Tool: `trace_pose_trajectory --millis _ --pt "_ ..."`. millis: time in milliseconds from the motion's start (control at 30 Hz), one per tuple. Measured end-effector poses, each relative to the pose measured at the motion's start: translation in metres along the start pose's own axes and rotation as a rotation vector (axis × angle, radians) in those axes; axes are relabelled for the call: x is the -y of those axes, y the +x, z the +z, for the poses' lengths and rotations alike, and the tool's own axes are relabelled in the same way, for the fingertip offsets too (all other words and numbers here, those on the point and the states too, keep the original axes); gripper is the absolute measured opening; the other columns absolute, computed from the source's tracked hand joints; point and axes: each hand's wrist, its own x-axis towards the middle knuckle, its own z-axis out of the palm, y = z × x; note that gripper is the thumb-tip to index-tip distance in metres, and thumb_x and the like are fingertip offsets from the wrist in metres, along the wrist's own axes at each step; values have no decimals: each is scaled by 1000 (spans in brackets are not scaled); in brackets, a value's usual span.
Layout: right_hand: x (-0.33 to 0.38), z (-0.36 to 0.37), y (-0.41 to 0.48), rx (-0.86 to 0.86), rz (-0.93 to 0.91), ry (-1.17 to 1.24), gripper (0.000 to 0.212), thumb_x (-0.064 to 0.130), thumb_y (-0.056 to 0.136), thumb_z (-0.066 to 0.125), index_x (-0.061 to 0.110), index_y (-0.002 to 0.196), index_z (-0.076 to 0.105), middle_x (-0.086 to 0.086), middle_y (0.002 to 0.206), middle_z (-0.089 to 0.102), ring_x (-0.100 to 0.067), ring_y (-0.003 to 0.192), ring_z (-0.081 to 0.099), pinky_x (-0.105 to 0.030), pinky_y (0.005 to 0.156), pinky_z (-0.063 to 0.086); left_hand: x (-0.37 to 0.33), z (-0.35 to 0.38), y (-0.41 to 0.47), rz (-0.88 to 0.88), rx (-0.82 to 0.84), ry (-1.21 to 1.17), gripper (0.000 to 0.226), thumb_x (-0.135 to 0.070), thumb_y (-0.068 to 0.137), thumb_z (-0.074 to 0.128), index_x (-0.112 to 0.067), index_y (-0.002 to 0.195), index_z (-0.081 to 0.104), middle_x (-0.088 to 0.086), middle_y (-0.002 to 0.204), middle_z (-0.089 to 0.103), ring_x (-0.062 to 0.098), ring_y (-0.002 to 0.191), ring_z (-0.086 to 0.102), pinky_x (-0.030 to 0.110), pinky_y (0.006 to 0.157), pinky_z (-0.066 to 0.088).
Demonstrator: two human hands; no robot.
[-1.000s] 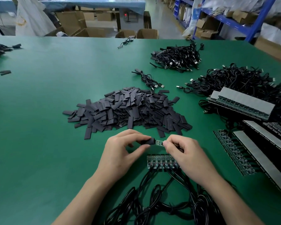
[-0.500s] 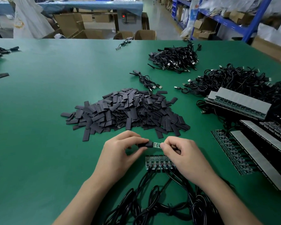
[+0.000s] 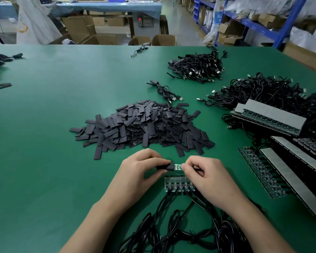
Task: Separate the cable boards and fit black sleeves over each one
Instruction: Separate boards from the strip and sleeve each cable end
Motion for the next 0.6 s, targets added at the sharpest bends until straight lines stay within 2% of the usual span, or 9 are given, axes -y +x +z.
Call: trace_pose_trajectory --millis 167,367,600 --pt "0 0 -1 14 4 19 36 38 99 58 30 64 55 10 51 47 -5 46 37 -22 48 33 -2 3 -1 -31 25 -4 21 -28 93 73 -28 114 76 -20 105 62 3 92 63 25 81 54" --pt "1 1 -1 31 3 26 36 39 99 58 25 67 56 9 51 45 -5 47 35 -22 49 31 -2 3 -1 -63 19 -14 21 -23 91 76 -27 112 77 -20 104 64 2 93 64 21 83 53" --pt "-1 2 -1 42 -4 27 34 39 100 58 26 69 57 10 52 47 -6 47 37 -22 48 30 -5 2 -1 -52 -5 -18 21 -19 90 78 -26 110 77 -18 103 64 5 94 64 24 83 53"
